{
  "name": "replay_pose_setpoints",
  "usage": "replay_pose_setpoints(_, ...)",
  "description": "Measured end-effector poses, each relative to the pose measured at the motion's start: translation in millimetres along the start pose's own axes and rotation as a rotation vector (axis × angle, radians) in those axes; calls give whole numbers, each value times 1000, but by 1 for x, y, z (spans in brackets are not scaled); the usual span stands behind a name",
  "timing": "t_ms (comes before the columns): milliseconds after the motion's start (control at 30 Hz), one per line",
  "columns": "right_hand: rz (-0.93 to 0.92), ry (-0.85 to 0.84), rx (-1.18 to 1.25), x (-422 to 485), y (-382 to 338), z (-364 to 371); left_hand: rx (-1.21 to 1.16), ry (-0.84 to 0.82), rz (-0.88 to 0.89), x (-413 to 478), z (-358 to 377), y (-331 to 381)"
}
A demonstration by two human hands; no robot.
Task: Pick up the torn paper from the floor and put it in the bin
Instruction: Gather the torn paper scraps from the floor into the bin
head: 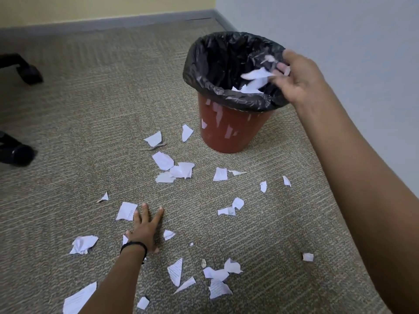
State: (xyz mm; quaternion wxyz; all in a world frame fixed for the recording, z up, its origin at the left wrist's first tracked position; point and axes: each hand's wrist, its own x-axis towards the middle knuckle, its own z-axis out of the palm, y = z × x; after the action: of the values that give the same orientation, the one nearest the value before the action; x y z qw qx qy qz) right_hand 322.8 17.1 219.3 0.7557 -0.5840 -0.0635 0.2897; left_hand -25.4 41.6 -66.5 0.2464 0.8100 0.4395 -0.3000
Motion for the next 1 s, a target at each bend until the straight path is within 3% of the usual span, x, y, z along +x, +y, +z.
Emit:
replay_pose_setpoints(100,-90,-84,-432,-9,6,-20,-1,7,2,0,0,-2)
replay_pose_setpoints(200,-289,-162,-657,-44,13,-62,20,18,4,4,2,-4)
replay_pose_setpoints(267,-313,-270,-805,-66,30,-104,32,9,7,6,3,-4)
replay_pose_setpoints(400,-77,-386,-1250,-86,108,-211,46,-1,19,10,5,-8)
replay_pose_setpoints(500,260,-248,-1501,-100,173,-283,53,-4,33,13,5,-9)
replay_pose_setpoints(567,338,-142,-1639,-117,205,-313,68,-19,35,14,4,-9)
replay_pose_setpoints(733,181,84,-1625,-155,248,-332,188,-37,36,17,0,-8)
replay_pose_setpoints(900,19,-14,-1622,-161,267,-320,267,26,65,10,-2,-1)
replay_pose_setpoints(1000,-2,-166,-1460,-165,273,-288,250,149,310,-4,-4,6)
